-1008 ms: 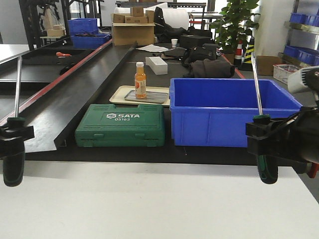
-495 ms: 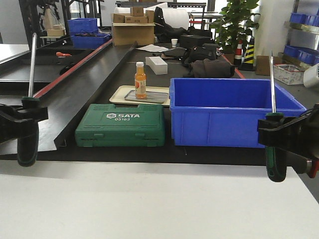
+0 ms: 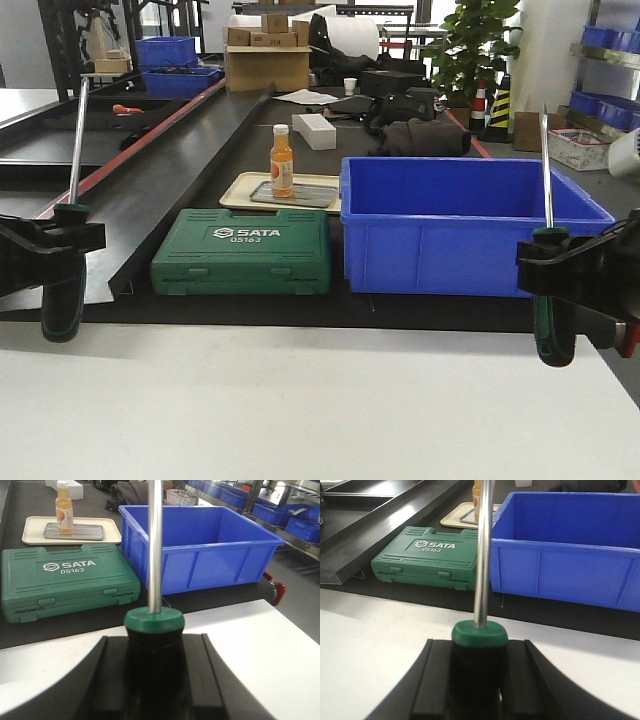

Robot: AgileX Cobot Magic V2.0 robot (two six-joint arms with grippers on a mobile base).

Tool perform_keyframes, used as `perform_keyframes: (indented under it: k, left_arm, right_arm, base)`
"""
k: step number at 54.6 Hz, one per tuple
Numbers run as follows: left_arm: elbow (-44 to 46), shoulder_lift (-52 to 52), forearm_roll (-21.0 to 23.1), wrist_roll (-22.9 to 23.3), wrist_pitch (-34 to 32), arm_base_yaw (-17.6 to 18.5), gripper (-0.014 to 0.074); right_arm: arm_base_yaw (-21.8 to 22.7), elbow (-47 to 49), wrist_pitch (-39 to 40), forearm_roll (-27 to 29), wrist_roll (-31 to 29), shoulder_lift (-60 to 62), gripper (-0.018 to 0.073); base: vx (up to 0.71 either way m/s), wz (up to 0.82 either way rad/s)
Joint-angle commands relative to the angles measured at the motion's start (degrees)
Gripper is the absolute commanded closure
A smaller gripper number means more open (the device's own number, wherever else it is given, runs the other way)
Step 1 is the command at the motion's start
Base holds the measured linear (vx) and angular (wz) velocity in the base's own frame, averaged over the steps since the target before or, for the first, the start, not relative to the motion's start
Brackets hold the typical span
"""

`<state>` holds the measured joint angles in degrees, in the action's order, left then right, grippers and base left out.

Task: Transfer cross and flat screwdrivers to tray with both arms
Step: 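Hold both screwdrivers upright while the base starts moving, then drive the base away from the table, holding both screwdrivers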

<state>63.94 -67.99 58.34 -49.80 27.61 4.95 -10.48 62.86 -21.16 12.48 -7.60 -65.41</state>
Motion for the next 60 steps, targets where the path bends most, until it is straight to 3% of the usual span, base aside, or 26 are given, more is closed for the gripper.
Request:
perform_keyframes:
  k: [1, 60]
  left_arm:
    - [2.29, 1.42, 2.49, -0.03, -2.24, 0.45, 0.0596]
    - [2.29, 1.42, 2.45, -0.03, -2.24, 0.45, 0.0596]
  right_arm:
    - [0.27, 2.05, 5.03, 0.09, -0.48, 1.5, 0.0567]
    - [0.27, 2.05, 5.06, 0.09, -0.28, 1.5, 0.0567]
  base:
    - [0.0, 0.0]
    - [-0.01, -0.02]
